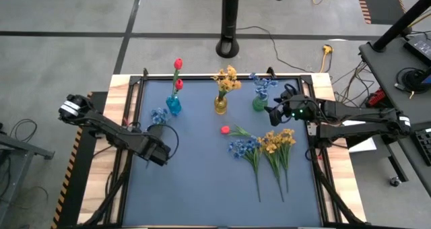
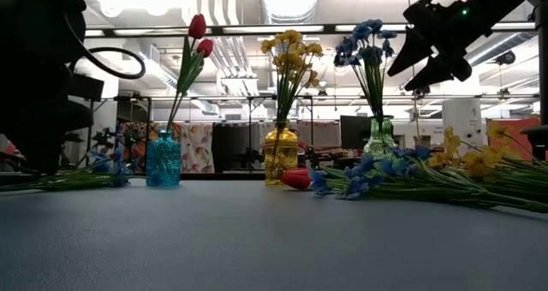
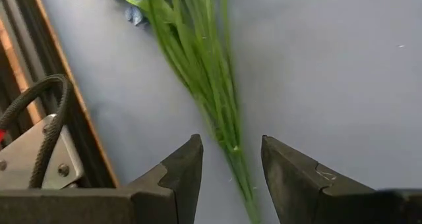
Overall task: Sort flowers into vase by color
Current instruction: Put the top blue flowers into the green vase
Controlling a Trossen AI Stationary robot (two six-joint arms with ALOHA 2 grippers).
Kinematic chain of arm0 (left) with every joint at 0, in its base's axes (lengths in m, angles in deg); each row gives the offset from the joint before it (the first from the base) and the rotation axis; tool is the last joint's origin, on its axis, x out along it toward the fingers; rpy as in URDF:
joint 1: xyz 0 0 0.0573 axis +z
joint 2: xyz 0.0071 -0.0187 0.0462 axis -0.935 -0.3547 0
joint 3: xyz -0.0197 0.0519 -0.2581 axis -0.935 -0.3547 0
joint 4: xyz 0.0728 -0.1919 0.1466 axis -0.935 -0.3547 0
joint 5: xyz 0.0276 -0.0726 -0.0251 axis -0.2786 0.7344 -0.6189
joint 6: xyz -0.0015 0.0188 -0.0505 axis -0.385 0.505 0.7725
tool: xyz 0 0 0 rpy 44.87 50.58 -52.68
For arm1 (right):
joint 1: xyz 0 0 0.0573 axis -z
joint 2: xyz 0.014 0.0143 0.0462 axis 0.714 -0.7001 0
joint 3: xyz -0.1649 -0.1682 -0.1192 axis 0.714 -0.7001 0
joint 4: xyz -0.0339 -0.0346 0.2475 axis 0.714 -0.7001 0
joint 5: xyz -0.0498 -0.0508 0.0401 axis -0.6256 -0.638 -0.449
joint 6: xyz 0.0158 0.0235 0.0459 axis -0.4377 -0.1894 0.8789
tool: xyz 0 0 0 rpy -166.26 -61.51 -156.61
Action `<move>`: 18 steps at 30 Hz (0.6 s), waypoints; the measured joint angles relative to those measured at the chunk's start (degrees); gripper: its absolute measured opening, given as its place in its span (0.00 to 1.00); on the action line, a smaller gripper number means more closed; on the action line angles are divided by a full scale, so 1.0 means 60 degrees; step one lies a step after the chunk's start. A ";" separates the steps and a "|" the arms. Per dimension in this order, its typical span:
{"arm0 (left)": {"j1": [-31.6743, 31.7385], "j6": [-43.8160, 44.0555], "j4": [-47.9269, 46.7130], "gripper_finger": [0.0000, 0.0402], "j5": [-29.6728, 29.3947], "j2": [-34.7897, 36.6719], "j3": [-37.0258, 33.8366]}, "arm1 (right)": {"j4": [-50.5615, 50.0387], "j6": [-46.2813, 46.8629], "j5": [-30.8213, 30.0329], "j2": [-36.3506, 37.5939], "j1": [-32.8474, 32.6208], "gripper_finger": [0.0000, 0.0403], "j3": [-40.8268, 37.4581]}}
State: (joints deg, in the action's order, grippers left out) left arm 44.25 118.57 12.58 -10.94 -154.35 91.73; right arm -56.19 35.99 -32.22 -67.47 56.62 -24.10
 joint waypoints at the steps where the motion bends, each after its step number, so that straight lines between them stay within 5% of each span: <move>1: 0.0000 -0.0019 0.0081 0.35 -0.0002 0.0000 -0.0057 | 0.0001 0.0009 0.0000 0.0000 -0.0013 0.79 0.0000; 18: 0.0386 0.0058 0.1731 0.32 -0.0108 0.0015 -0.1135 | 0.0005 0.0067 0.0215 0.0000 -0.0013 0.79 0.0000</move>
State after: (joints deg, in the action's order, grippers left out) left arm 46.57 118.92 22.97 -11.58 -154.26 84.92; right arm -56.16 36.39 -30.93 -67.47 56.55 -24.10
